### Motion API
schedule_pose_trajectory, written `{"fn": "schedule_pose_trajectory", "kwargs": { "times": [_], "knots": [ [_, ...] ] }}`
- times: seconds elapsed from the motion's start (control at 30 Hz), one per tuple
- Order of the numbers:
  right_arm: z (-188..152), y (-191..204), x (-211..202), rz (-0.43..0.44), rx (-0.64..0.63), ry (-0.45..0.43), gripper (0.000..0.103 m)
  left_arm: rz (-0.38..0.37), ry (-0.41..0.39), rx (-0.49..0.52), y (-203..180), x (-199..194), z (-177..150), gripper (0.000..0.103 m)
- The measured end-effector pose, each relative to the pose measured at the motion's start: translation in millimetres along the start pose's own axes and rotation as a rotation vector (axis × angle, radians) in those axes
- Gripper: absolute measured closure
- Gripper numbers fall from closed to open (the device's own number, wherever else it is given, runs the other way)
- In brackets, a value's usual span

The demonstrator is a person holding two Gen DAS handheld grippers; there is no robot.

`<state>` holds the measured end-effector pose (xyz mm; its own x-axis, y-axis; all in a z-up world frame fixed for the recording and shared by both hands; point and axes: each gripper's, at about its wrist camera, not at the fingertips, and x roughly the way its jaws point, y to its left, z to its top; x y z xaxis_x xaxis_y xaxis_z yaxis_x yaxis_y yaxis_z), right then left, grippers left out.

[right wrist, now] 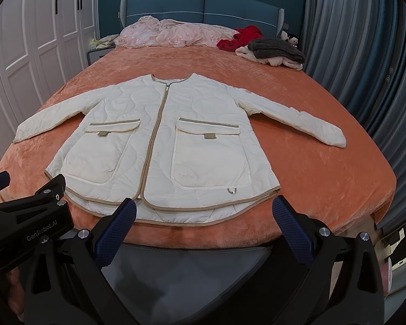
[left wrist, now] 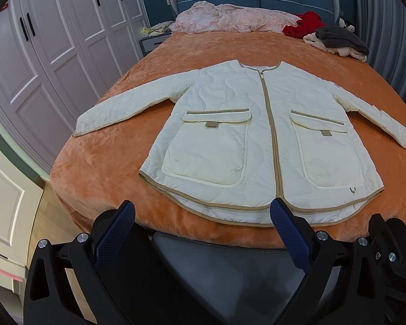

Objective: Fold large clothes

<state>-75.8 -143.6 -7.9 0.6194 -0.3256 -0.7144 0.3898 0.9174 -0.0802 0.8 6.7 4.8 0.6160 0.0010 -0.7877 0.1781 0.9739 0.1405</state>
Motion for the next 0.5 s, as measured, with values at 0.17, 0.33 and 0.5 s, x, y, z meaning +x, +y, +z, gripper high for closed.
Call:
{"fn": "schedule_pose_trajectory", "kwargs": {
  "times": [0.17,0.33,0.5],
  "knots": [
    [0.6,-0.1,-0.7,0.001,0.000,-0.002,0.005,-0.001,0.001,0.001,0.1,0.0,0.1,0.006],
    [0.0,0.0,-0.6,0.000,0.001,-0.002,0.005,0.000,-0.001,0.002,-0.1,-0.2,-0.2,0.006],
    [0.1,-0.3,-1.0,0.000,-0.001,-0.005,0.005,-0.001,0.000,-0.002,-0.1,-0.5,-0.1,0.006]
  ]
}}
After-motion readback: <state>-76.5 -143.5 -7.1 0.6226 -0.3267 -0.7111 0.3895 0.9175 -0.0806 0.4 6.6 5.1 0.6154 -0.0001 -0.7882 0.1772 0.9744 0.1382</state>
